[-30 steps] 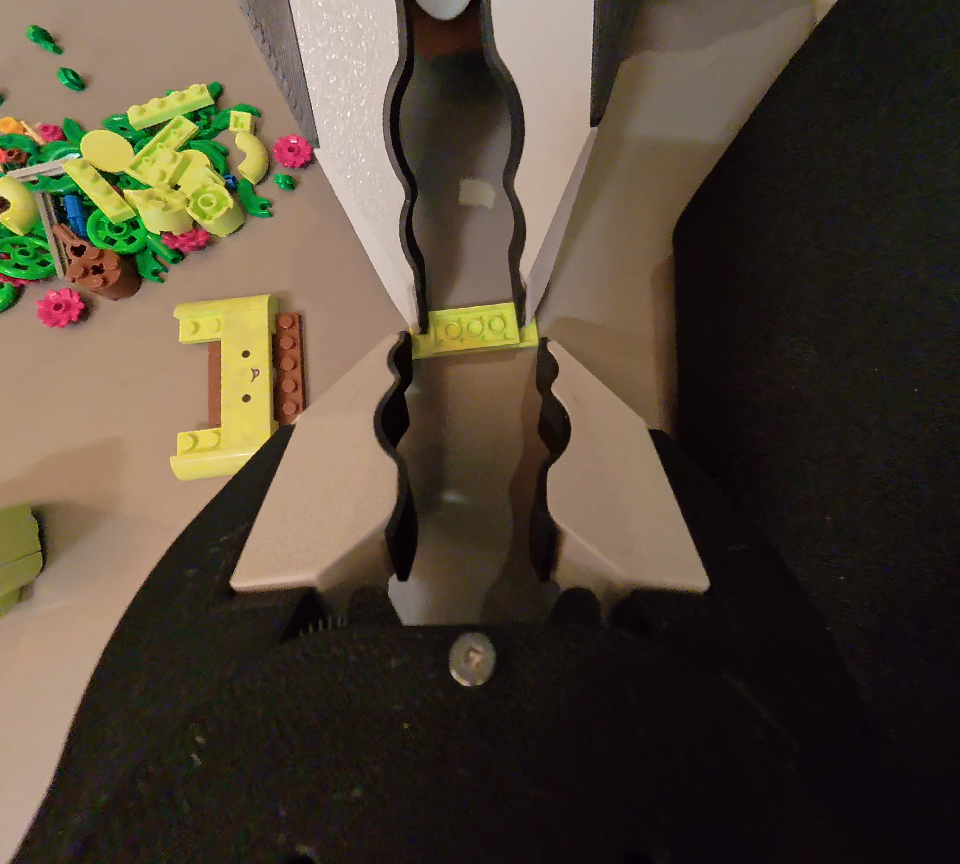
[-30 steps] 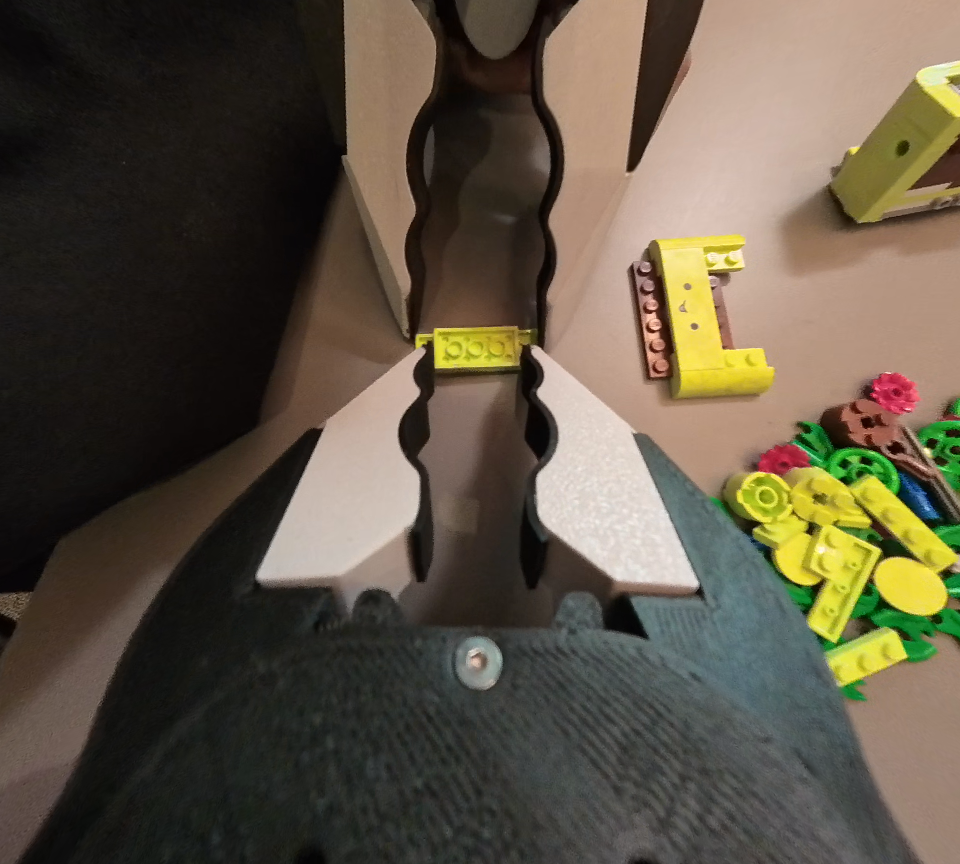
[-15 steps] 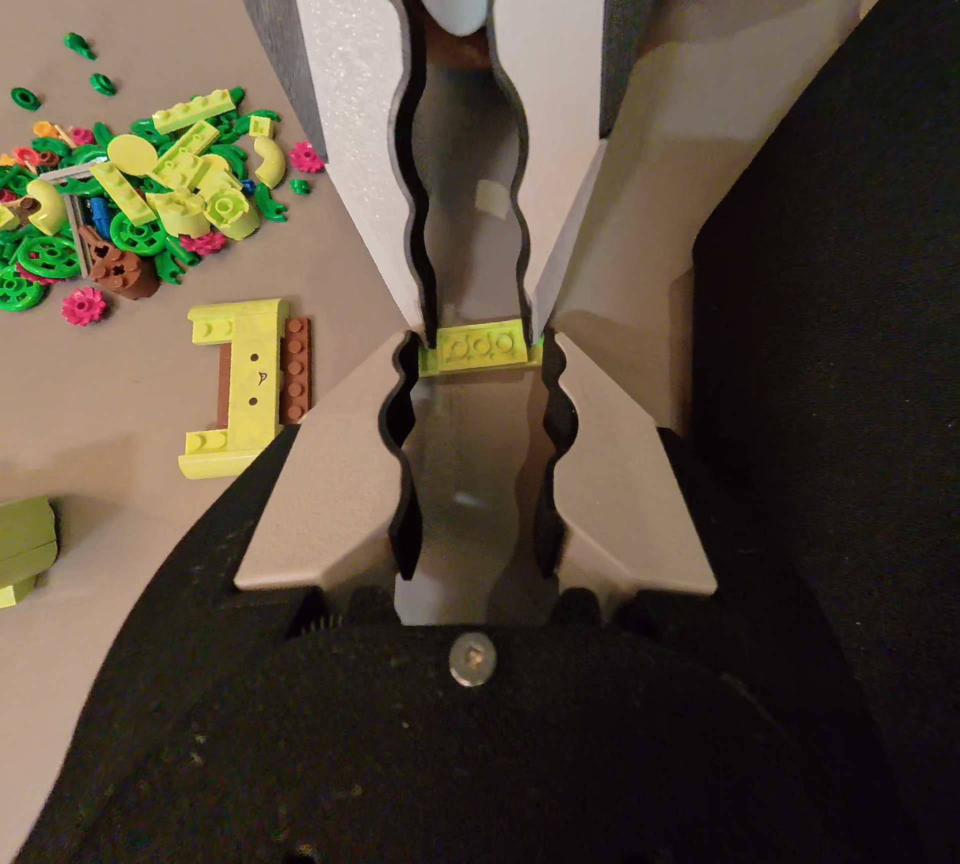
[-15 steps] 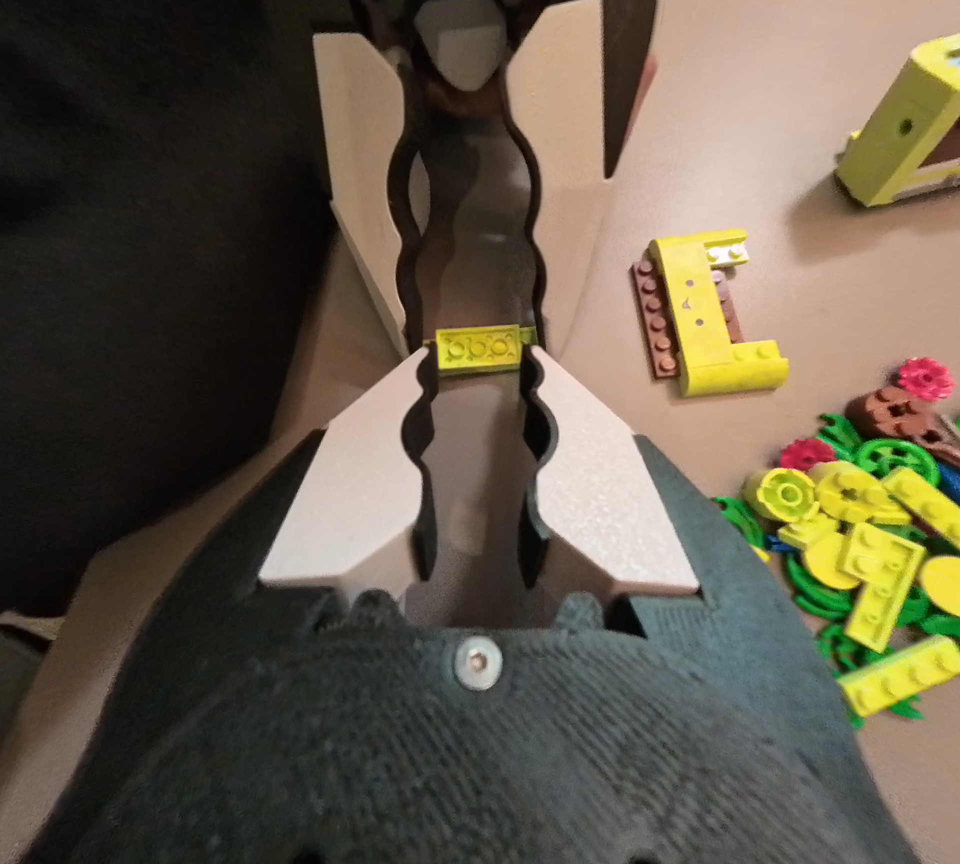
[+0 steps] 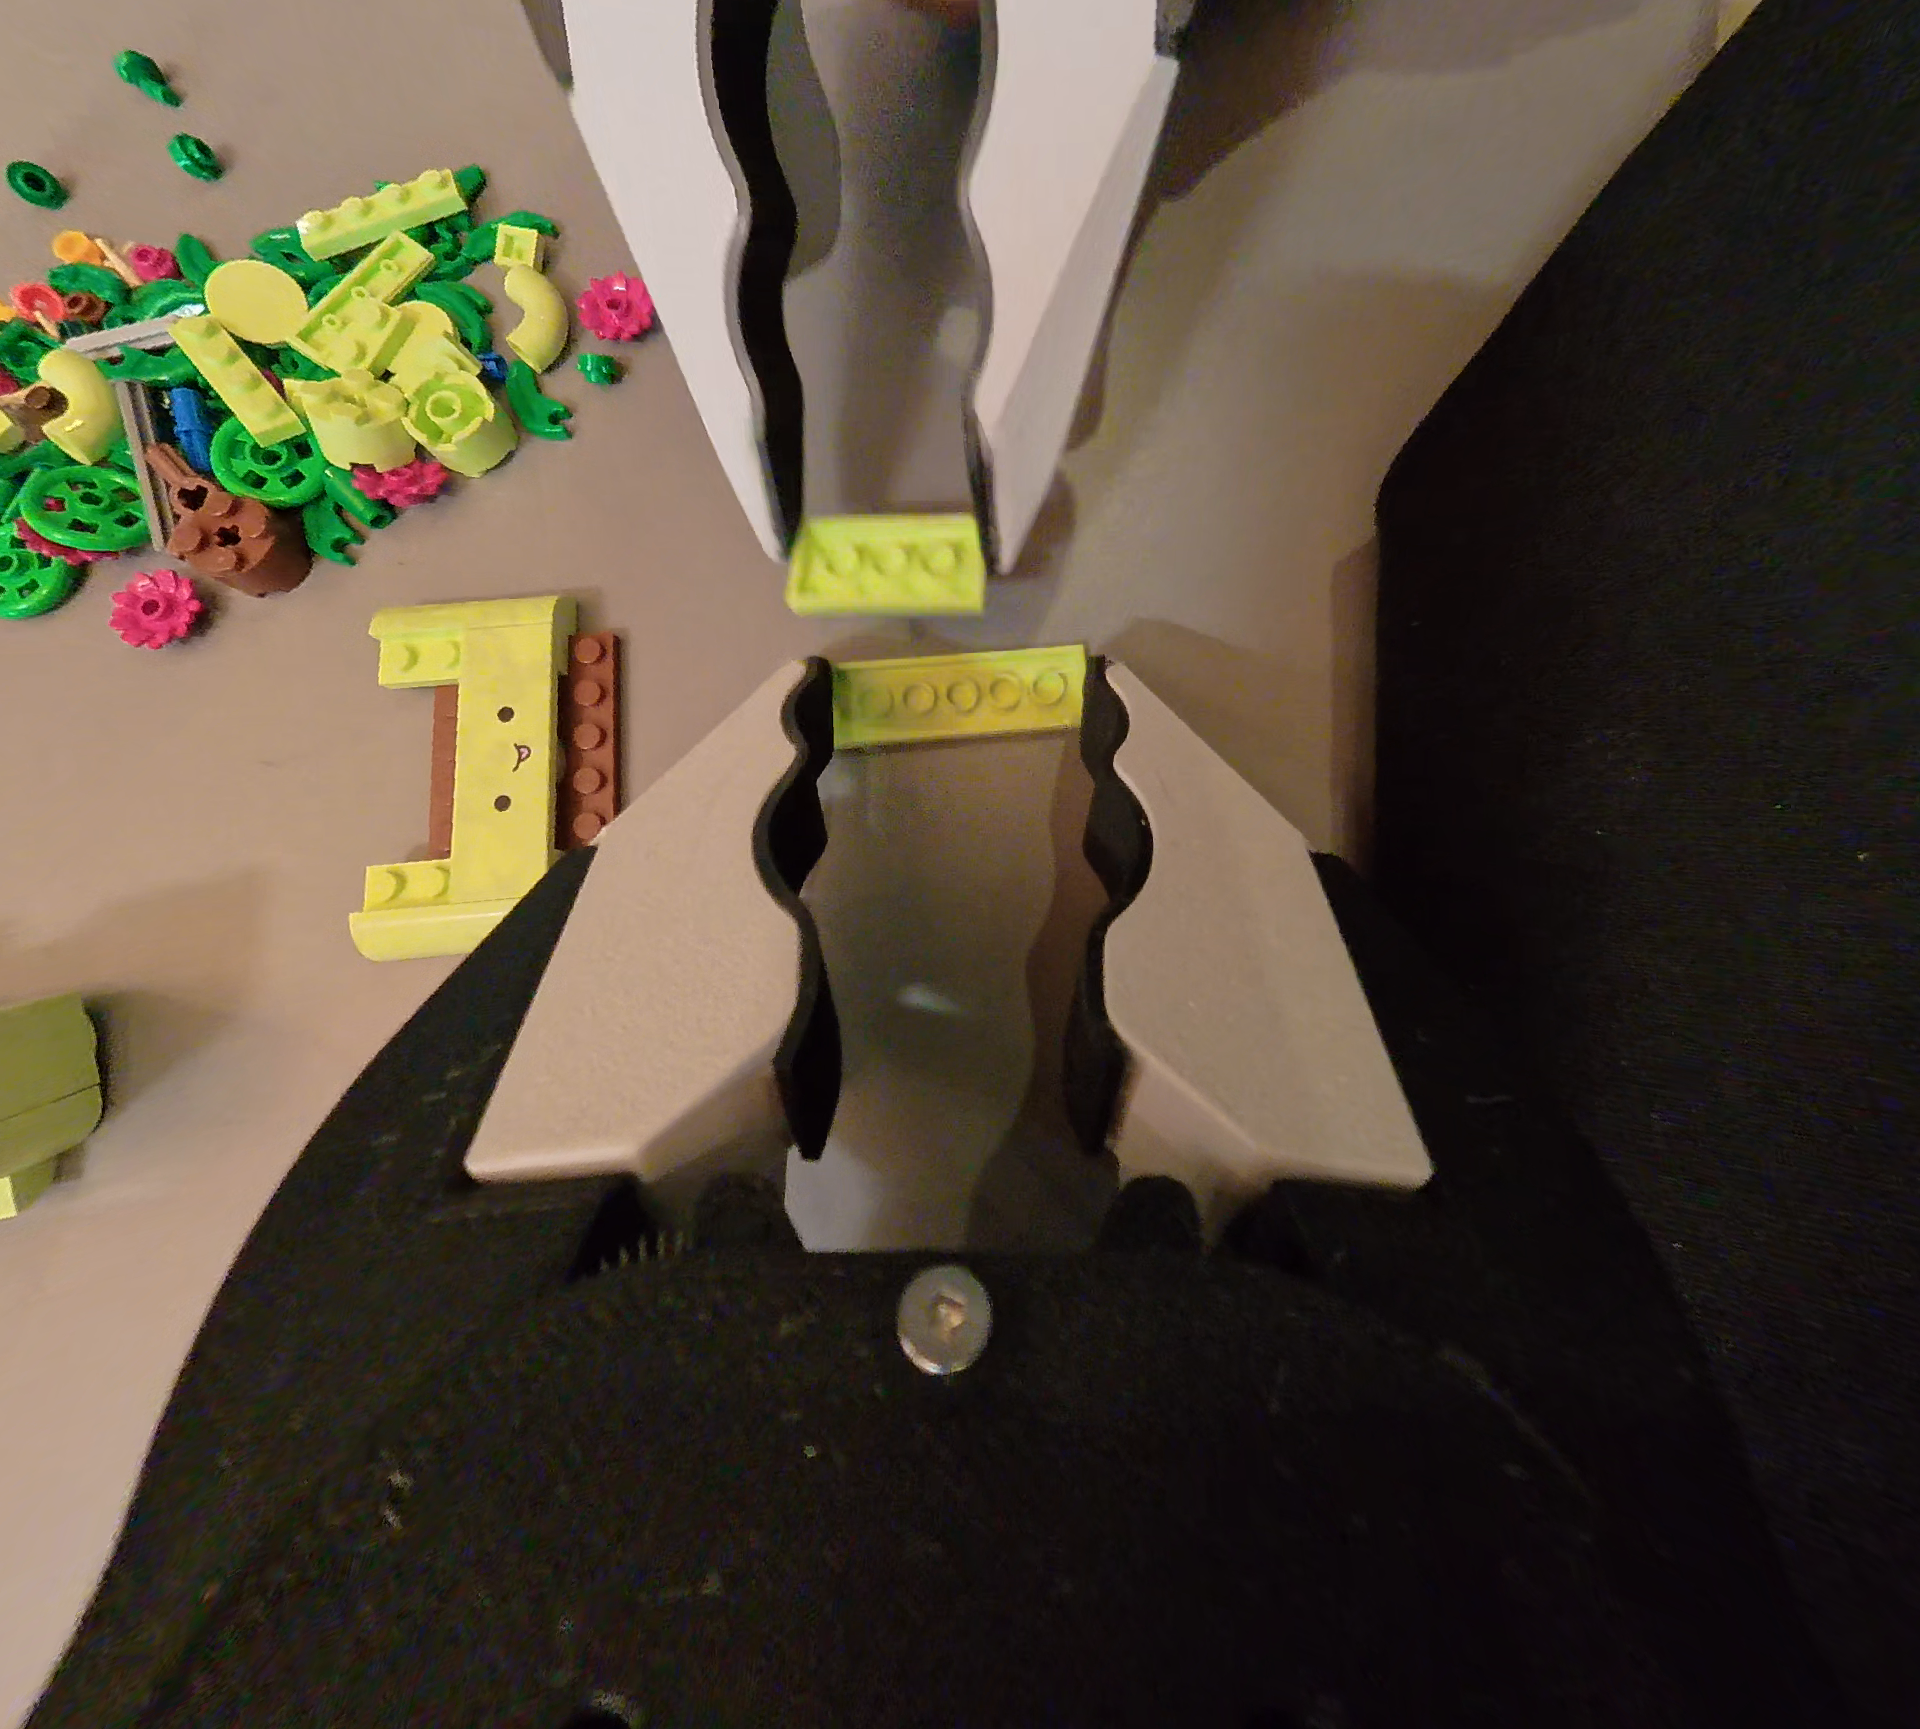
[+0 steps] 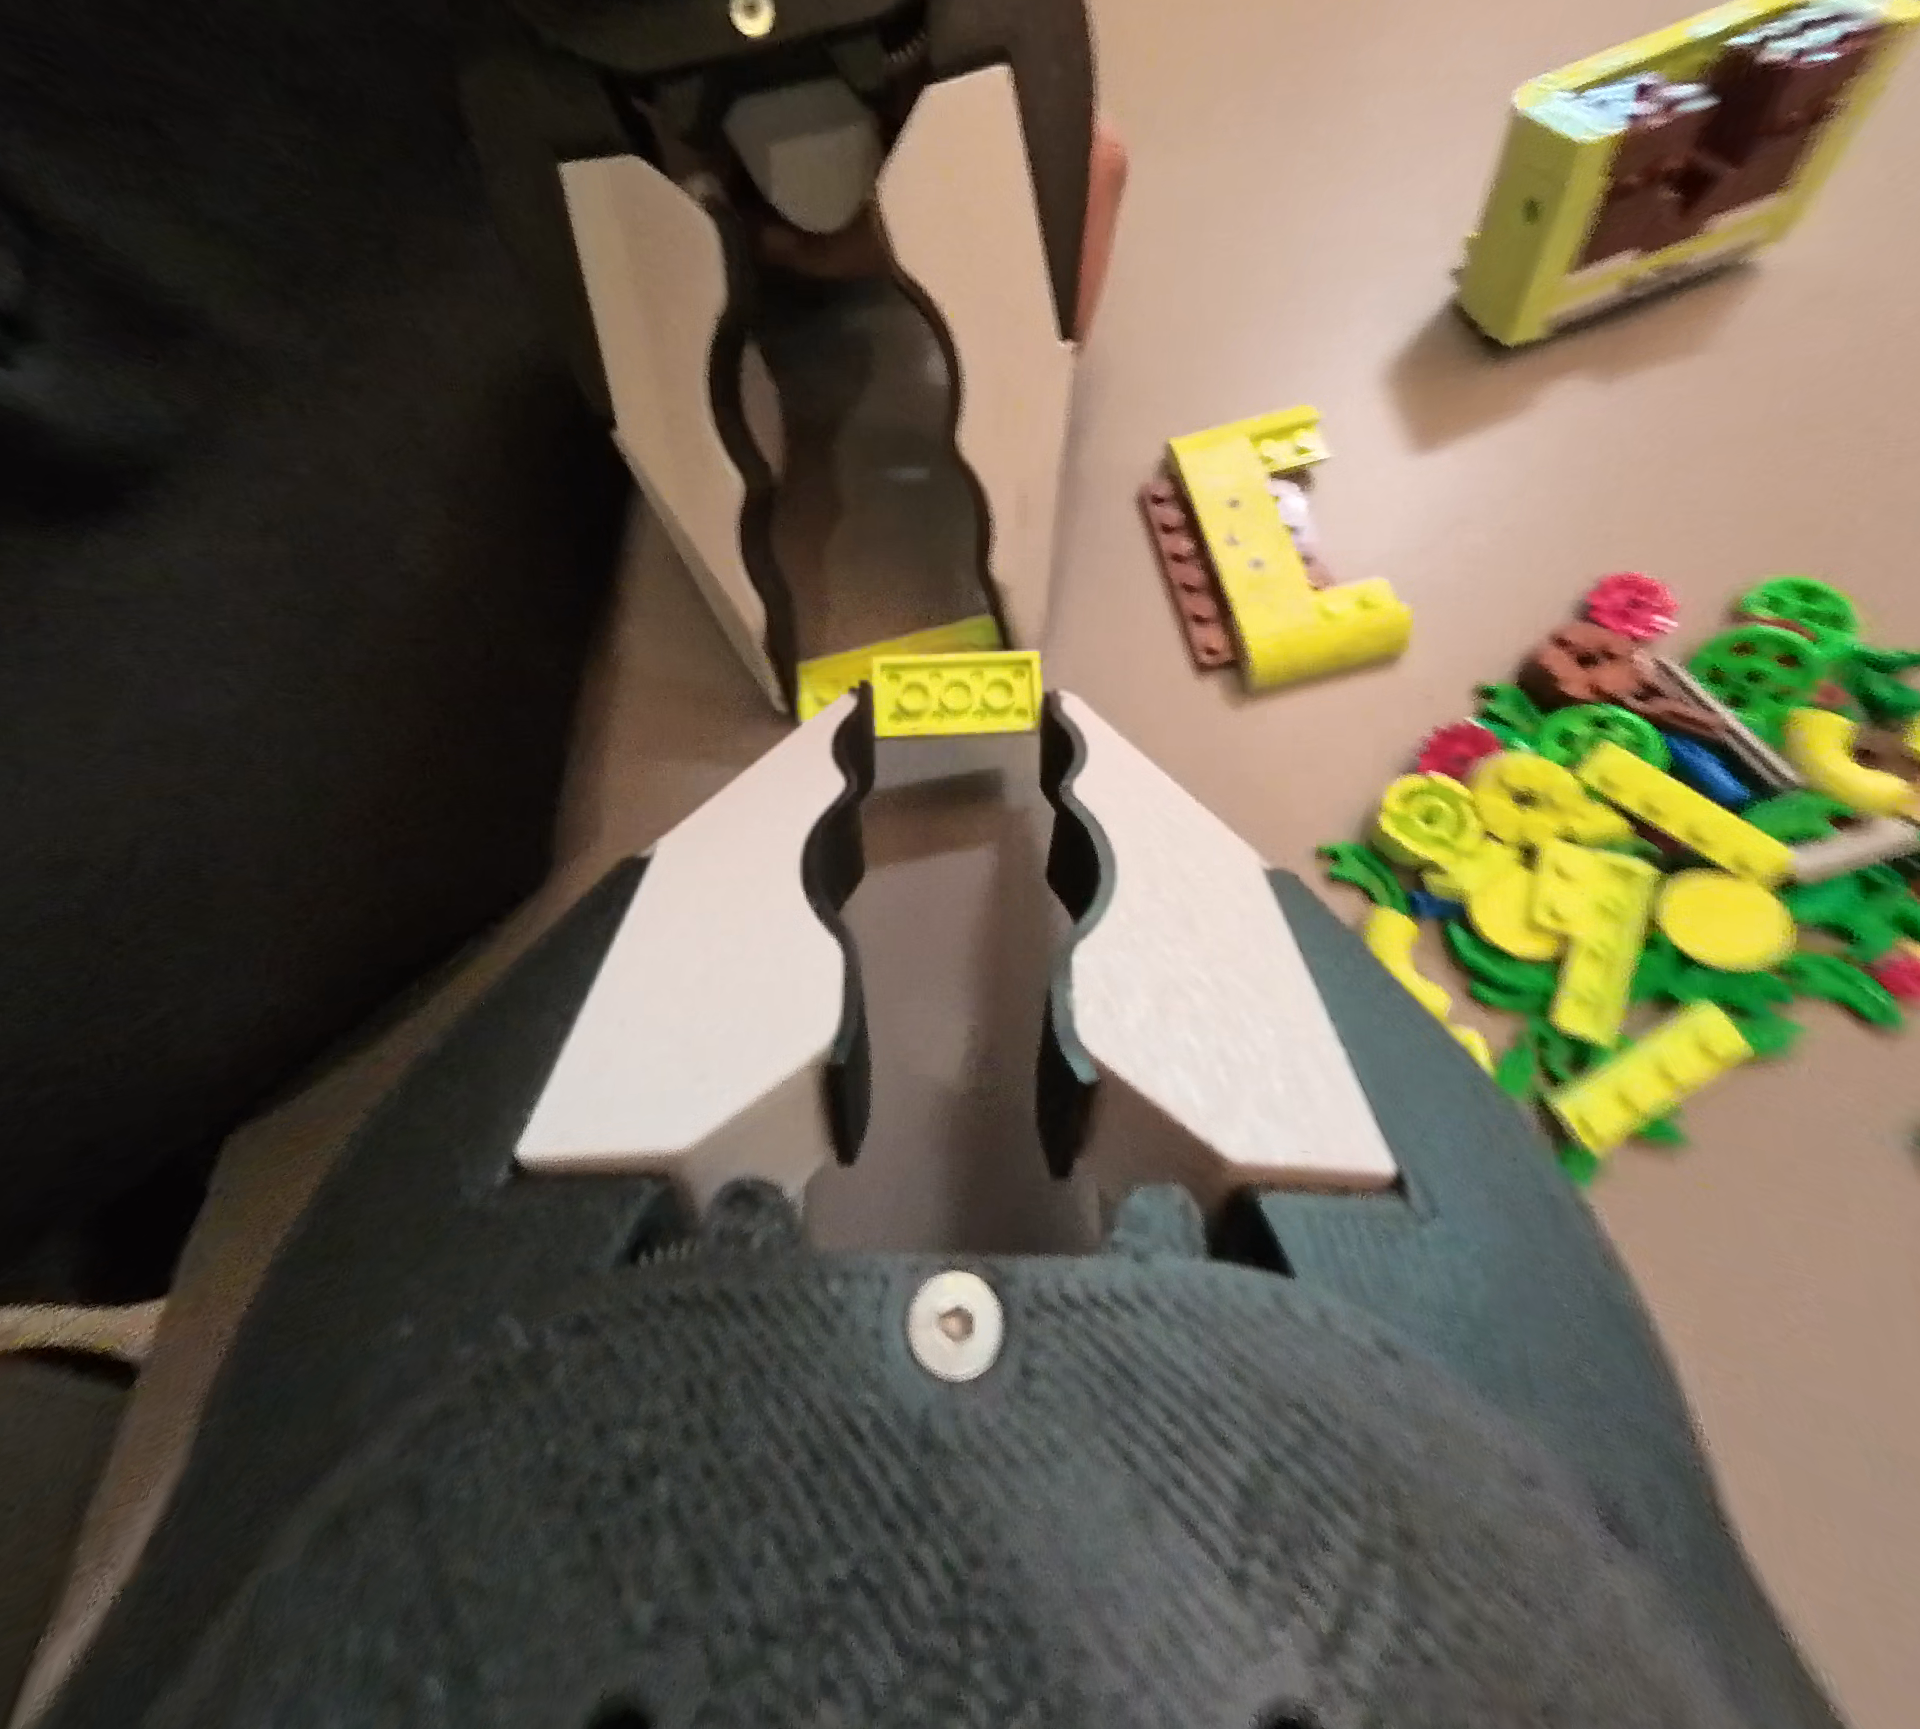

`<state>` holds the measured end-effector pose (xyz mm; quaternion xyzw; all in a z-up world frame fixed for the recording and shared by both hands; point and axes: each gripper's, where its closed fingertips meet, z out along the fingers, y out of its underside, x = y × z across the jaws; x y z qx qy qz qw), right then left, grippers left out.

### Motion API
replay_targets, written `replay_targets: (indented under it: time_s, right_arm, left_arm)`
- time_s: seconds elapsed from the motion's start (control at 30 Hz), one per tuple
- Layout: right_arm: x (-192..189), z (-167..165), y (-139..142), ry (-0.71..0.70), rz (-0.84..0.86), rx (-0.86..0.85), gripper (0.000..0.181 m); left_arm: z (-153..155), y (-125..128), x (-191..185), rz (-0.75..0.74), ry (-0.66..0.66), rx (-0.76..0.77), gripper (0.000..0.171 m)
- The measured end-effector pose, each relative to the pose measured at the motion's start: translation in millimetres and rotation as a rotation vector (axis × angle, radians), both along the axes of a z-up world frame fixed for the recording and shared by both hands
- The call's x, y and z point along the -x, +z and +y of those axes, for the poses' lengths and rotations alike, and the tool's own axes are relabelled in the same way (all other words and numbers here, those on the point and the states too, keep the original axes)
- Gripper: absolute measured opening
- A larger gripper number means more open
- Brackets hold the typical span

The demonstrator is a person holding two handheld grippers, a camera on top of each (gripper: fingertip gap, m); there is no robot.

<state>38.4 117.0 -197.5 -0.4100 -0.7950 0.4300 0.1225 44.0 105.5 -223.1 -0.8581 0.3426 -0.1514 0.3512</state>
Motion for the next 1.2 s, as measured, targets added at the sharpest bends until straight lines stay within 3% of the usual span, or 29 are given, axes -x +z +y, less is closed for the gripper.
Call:
replay_targets:
  time_s: [0.23, 0.33, 0.47, 0.67, 0.9, 1.03, 1.2]
  right_arm:
    - [13, 96, 10, -0.485, 0.132, -0.180, 0.031]
    - [21, 119, 4, -0.588, 0.116, -0.207, 0.031]
    - [31, 126, -2, -0.610, 0.095, -0.219, 0.046]
    - [28, 124, 29, -0.655, 0.235, -0.155, 0.039]
    - [23, 114, 53, -0.688, 0.344, -0.103, 0.038]
    - [24, 106, 50, -0.673, 0.348, -0.115, 0.038]
    - [26, 91, 42, -0.607, 0.330, -0.127, 0.039]
  left_arm:
    - [1, 1, 1, 0.008, 0.003, -0.016, 0.048]
    - [4, 7, 0, 0.001, 0.006, -0.059, 0.048]
    - [15, 21, 4, -0.049, 0.039, -0.084, 0.047]
    - [65, 53, 34, -0.038, 0.140, -0.188, 0.047]
    - [128, 33, 55, 0.005, 0.156, -0.122, 0.047]
    - [135, 41, 57, -0.055, 0.185, -0.154, 0.062]
    - [119, 72, 83, -0.055, 0.213, -0.276, 0.060]
